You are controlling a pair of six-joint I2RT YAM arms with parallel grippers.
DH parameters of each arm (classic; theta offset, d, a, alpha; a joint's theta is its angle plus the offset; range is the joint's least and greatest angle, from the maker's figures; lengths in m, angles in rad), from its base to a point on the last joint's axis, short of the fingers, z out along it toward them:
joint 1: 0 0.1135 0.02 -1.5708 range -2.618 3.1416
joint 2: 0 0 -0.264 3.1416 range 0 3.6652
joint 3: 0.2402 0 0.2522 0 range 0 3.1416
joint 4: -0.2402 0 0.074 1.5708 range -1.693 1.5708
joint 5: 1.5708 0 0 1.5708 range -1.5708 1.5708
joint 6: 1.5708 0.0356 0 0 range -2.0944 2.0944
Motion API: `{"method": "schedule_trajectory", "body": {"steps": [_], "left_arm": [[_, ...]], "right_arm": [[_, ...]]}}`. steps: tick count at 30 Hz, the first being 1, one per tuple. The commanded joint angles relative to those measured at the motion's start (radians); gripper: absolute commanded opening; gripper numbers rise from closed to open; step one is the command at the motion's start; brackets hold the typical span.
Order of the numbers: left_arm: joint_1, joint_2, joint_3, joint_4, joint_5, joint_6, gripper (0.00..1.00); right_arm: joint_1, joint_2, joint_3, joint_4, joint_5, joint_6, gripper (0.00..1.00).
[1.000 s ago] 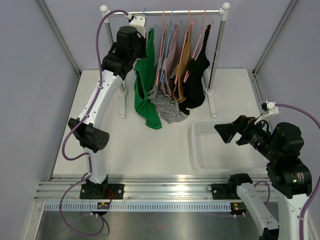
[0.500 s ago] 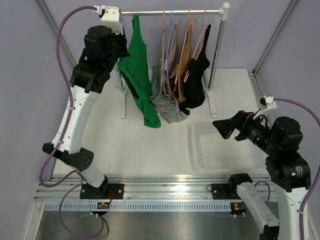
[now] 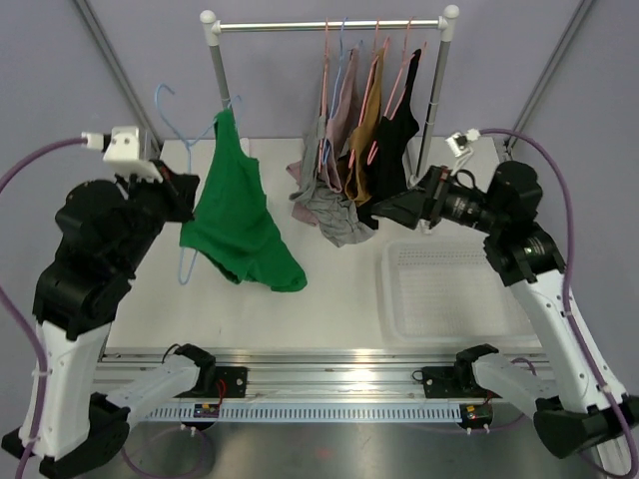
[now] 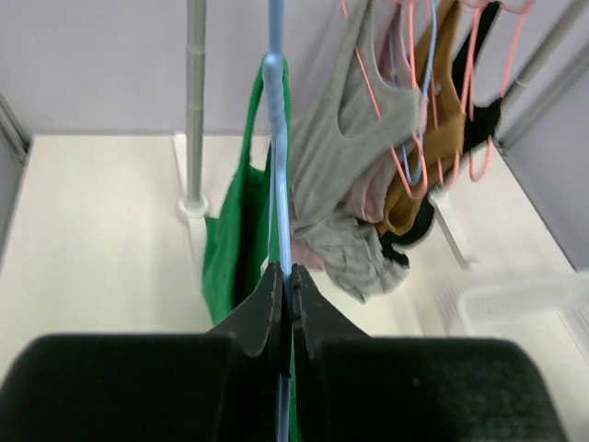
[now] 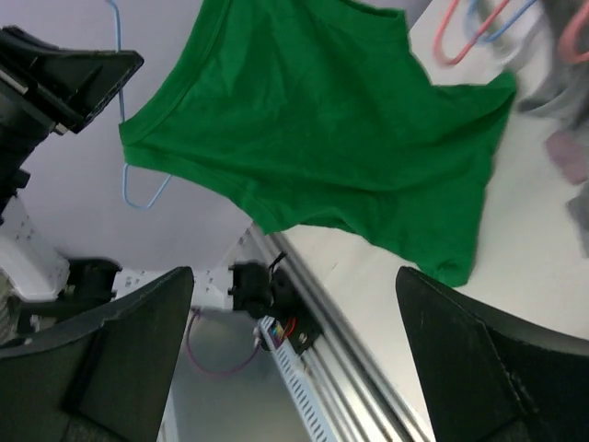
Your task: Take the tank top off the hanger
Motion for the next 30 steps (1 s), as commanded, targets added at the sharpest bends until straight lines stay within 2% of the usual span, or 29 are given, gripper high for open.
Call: {"method": "schedule_trajectory", "body": {"steps": [1,5,6,9,13,14,17,22,25,30], "left_arm": [[-0.004,-0.129,-0.152,-0.055,0.131,-0.097,0.00],[-0.004,-0.277,-0.420,0.008,0.393,-0.138,0.00],[-0.004,-0.326,-0.510,0.025,0.420,-0.152,0.00],[-0.004,-0.396,-0.624,0.097,0.532,-0.219,0.00],[-0.004,-0.517,-0.789,0.192,0.593,-0.314,0.00],[-0.005,-0.533,-0.803,0.197,0.583,-0.340,0.00],[-0.004,-0.584,-0.844,0.203,0.556,-0.387,0.00],[-0.004,-0.610,-0.872,0.211,0.544,-0.419,0.00],[-0.004,-0.602,-0.866,0.207,0.530,-0.419,0.00],[-0.004,-0.593,-0.835,0.201,0.513,-0.410,0.00]], "right_arm": [[0.200,0.071,0.036,0.101,0.069,-0.010,0.99],[0.379,0.156,-0.018,0.221,0.293,-0.018,1.00],[0.407,0.171,-0.047,0.282,0.329,-0.019,1.00],[0.516,0.243,-0.070,0.373,0.471,-0.041,0.98],[0.610,0.346,-0.067,0.386,0.671,-0.069,0.91],[0.642,0.381,-0.067,0.383,0.748,-0.087,0.91],[0.677,0.436,-0.069,0.378,0.842,-0.102,0.89],[0.690,0.498,-0.061,0.381,0.870,-0.102,0.84],[0.688,0.518,-0.067,0.395,0.873,-0.107,0.77],[0.688,0.561,-0.047,0.367,0.909,-0.139,0.47]]}}
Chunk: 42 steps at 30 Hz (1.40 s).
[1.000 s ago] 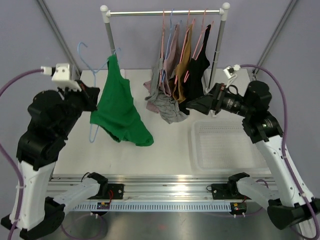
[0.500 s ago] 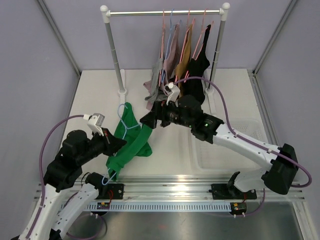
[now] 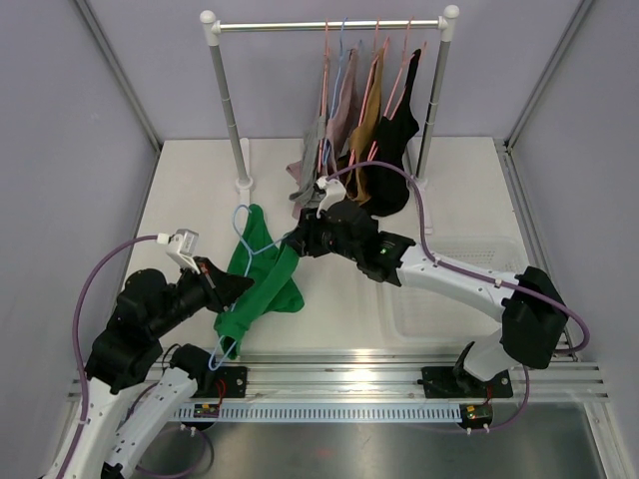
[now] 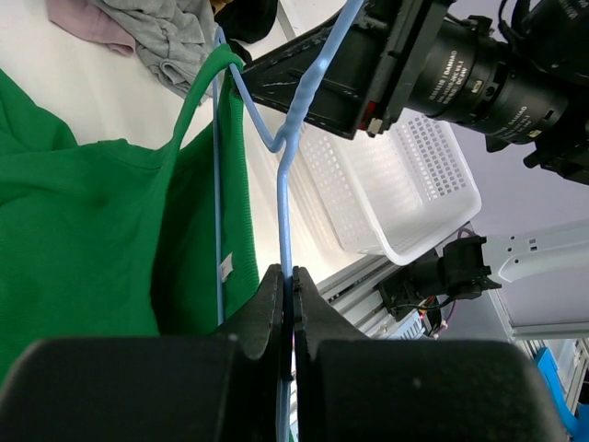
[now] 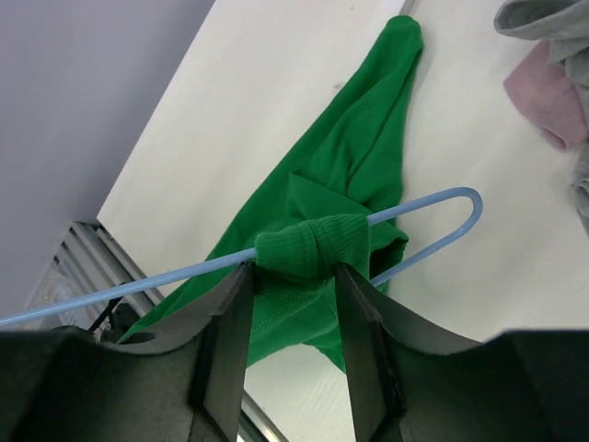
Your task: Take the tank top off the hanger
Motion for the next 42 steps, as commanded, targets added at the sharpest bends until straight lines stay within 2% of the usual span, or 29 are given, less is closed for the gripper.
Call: {"method": "schedule_trajectory", "body": {"steps": [1,5,8,9,10,14,17,22,26,29,32,33,34,35,37,42], "left_arm": [[-0.003,0.011,0.048,0.080,0.012,-0.009,0.00],[-0.004,0.013,0.054,0.077,0.007,-0.002,0.00],[-0.003,0.017,0.051,0.077,0.007,0.002,0.00],[-0.003,0.017,0.051,0.076,0.007,0.003,0.00],[-0.003,0.017,0.053,0.073,0.007,0.005,0.00],[-0.003,0.059,0.111,-0.013,-0.010,0.082,0.00],[-0.003,0.076,0.140,-0.079,0.038,0.145,0.00],[-0.003,0.067,0.200,-0.085,0.131,0.186,0.00],[-0.003,0.053,0.235,-0.046,0.139,0.184,0.00],[-0.003,0.021,0.212,0.089,0.092,0.140,0.00],[-0.001,-0.016,0.144,0.327,0.066,0.085,0.00],[-0.001,-0.024,0.122,0.470,0.055,0.071,0.00],[-0.001,-0.024,0.104,0.544,0.046,0.058,0.00],[-0.001,-0.007,0.073,0.674,0.039,0.055,0.00],[-0.003,0.026,0.057,0.791,0.033,0.075,0.00],[-0.004,0.223,0.099,1.085,-0.026,0.152,0.00]], "right_arm": [[0.007,0.019,0.023,0.033,0.078,-0.035,0.47],[0.007,0.030,0.023,0.029,0.081,-0.038,0.46],[0.007,0.036,0.020,0.030,0.081,-0.043,0.24],[0.007,0.036,0.020,0.029,0.087,-0.052,0.14],[0.007,0.034,0.022,0.018,0.104,-0.071,0.00],[-0.020,0.036,0.058,-0.115,0.237,-0.103,0.00],[-0.112,0.050,0.071,-0.169,0.279,-0.097,0.00],[-0.198,0.040,0.048,-0.174,0.279,-0.104,0.00],[-0.225,0.013,0.031,-0.204,0.212,-0.095,0.00],[-0.226,-0.091,-0.032,-0.142,0.017,-0.095,0.00],[-0.225,-0.238,-0.072,-0.123,-0.167,-0.080,0.00],[-0.225,-0.277,-0.080,-0.114,-0.212,-0.074,0.00],[-0.225,-0.344,-0.086,-0.108,-0.306,-0.060,0.00],[-0.225,-0.372,-0.087,-0.109,-0.359,-0.054,0.00],[-0.225,-0.436,-0.072,-0.132,-0.498,-0.042,0.00],[-0.221,-0.509,-0.005,-0.263,-0.698,-0.037,0.00]]}}
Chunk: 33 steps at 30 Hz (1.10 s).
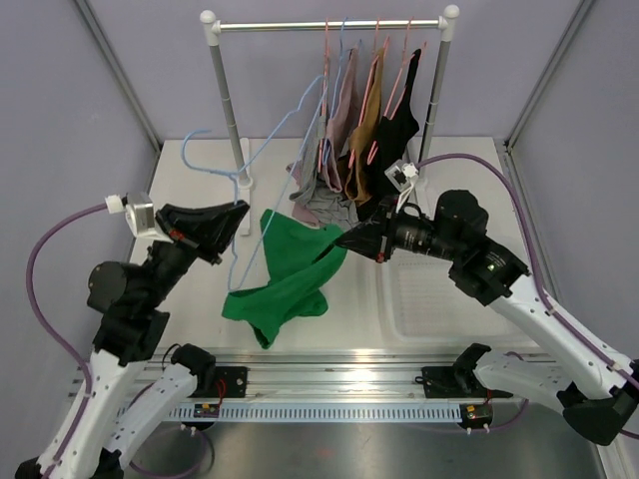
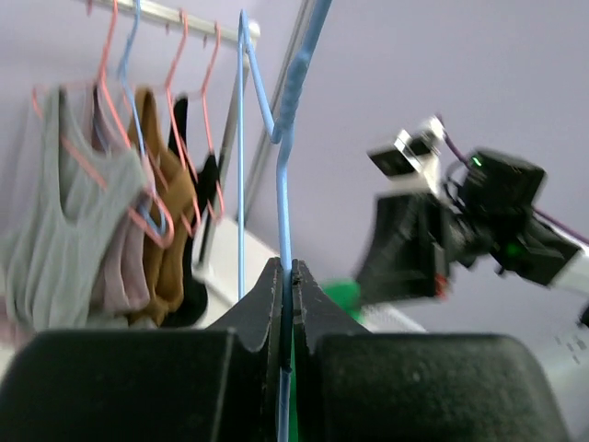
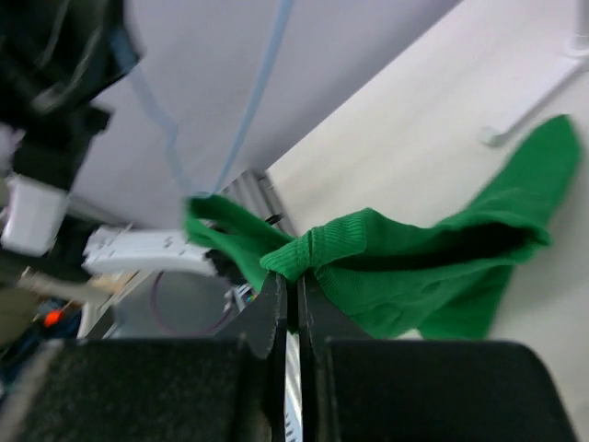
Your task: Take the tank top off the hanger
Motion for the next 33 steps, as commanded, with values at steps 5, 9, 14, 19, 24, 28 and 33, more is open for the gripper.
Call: {"method": "schedule_trajectory", "body": {"steps": [5,9,14,19,24,28,33], "left_arm": [[-0.004,0.249,0.184,0.274,-0.187,0.110,0.00],[-0.004,0.244,0.244,0.090,-0.385,0.112,0.00],[-0.004,0.286,0.349,-0.234,-0.457,0.132,0.00],[-0.004,0.350,0.405,-0.395,-0.502,0.144,0.00],[-0.003,0.503,0.543,-0.533,-0.502,0.161,0.00],[-0.001,0.618,0.671,-0.602,-0.502,0.191,0.00],[0.004,0.747,0.830,-0.653,-0.511,0.218,0.00]], "right_arm": [[-0.003,-0.093,0.091,-0.186,-0.220,-0.029,0.00],[-0.001,-0.087,0.088,-0.270,-0.158,-0.070,0.00],[0.190,-0.005,-0.034,-0.190,0.197,-0.066,0.00],[0.227,0.180,-0.081,-0.121,0.475,0.014,0.01],[0.243,0.344,0.011,-0.220,0.684,0.037,0.62],[0.244,0.299,0.033,-0.269,0.756,0.034,1.00],[0.244,0.144,0.002,-0.300,0.776,0.023,1.00]]}}
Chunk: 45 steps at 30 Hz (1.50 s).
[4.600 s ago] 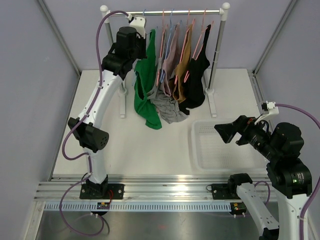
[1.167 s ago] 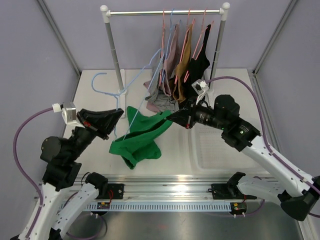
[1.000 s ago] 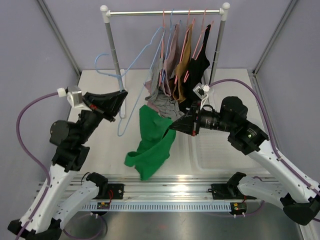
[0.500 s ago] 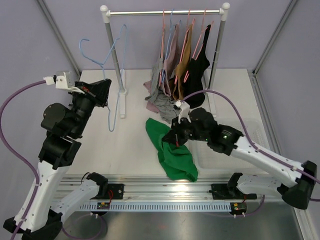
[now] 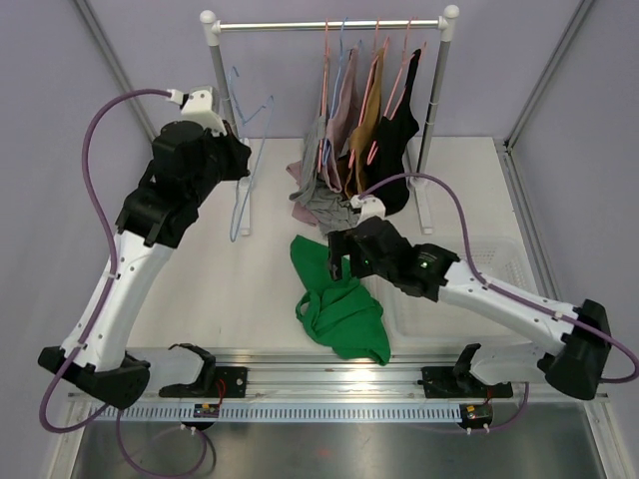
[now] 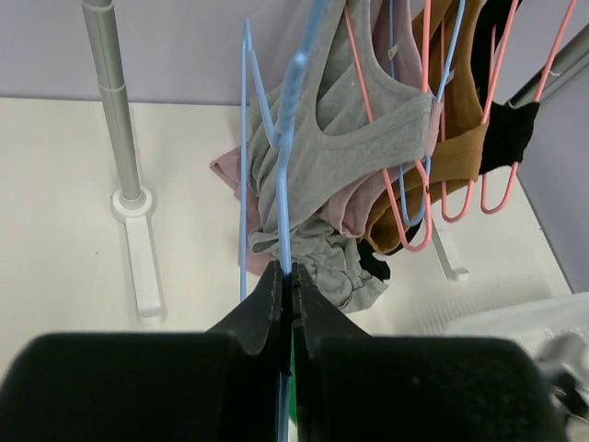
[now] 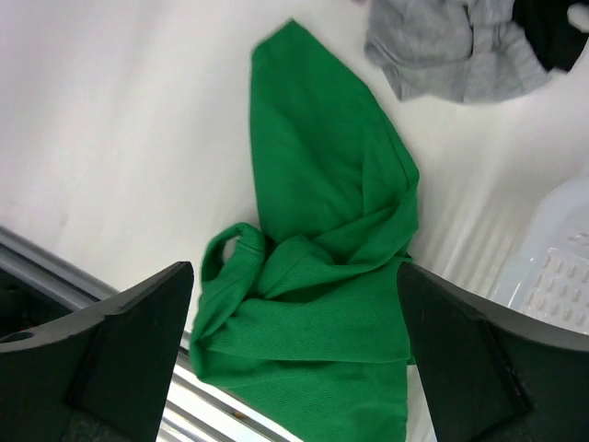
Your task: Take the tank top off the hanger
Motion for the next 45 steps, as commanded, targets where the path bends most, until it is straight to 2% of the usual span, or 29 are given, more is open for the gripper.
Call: {"method": "schedule_trajectory", "body": {"steps": [1,7,8,11,19,24,26,28,31,33,34,35,38,45], "left_arm": [[0.009,0.072,0.177,-0.006,-0.023,0.048,0.00],[0.085,0.272,0.405,-0.021,0.046,0.057,0.00],[0.096,0.348,0.514,-0.055,0.056,0.056,0.00],[0.118,0.482,0.675,-0.072,0.062,0.077,0.00],[0.150,0.686,0.843,-0.040,0.083,0.134,0.00],[0.153,0.720,0.851,-0.051,0.090,0.140,0.02],[0.153,0.705,0.826,-0.046,0.090,0.138,0.10],[0.155,0.700,0.826,-0.058,0.089,0.138,0.27],[0.155,0.667,0.823,-0.077,0.093,0.132,0.57],[0.155,0.616,0.803,-0.081,0.082,0.131,0.67],[0.155,0.596,0.797,-0.100,0.073,0.128,0.90],[0.155,0.570,0.791,-0.104,0.067,0.125,0.99],[0.155,0.451,0.710,-0.103,0.053,0.112,0.99],[0.153,0.104,0.399,-0.068,0.088,0.037,0.99]], "right_arm": [[0.012,-0.152,0.006,0.009,0.049,-0.006,1.00],[0.012,-0.304,-0.071,0.035,-0.065,-0.007,0.99],[0.012,-0.319,-0.080,0.040,-0.079,-0.007,0.99],[0.012,-0.371,-0.110,0.047,-0.110,-0.010,0.99],[0.012,-0.414,-0.169,0.043,-0.174,-0.001,1.00],[0.012,-0.382,-0.180,0.048,-0.180,-0.007,0.99],[0.012,-0.359,-0.179,0.055,-0.195,-0.027,0.99],[0.012,-0.306,-0.162,0.052,-0.225,-0.038,1.00],[0.012,-0.202,-0.119,0.011,-0.246,-0.078,1.00],[0.012,-0.111,-0.078,-0.035,-0.211,-0.102,0.99],[0.014,-0.079,-0.064,-0.046,-0.206,-0.108,1.00],[0.017,-0.050,-0.054,-0.054,-0.197,-0.121,1.00],[0.034,0.056,-0.024,-0.046,-0.182,-0.139,1.00],[0.066,0.364,0.062,-0.054,-0.162,-0.164,0.99]]}}
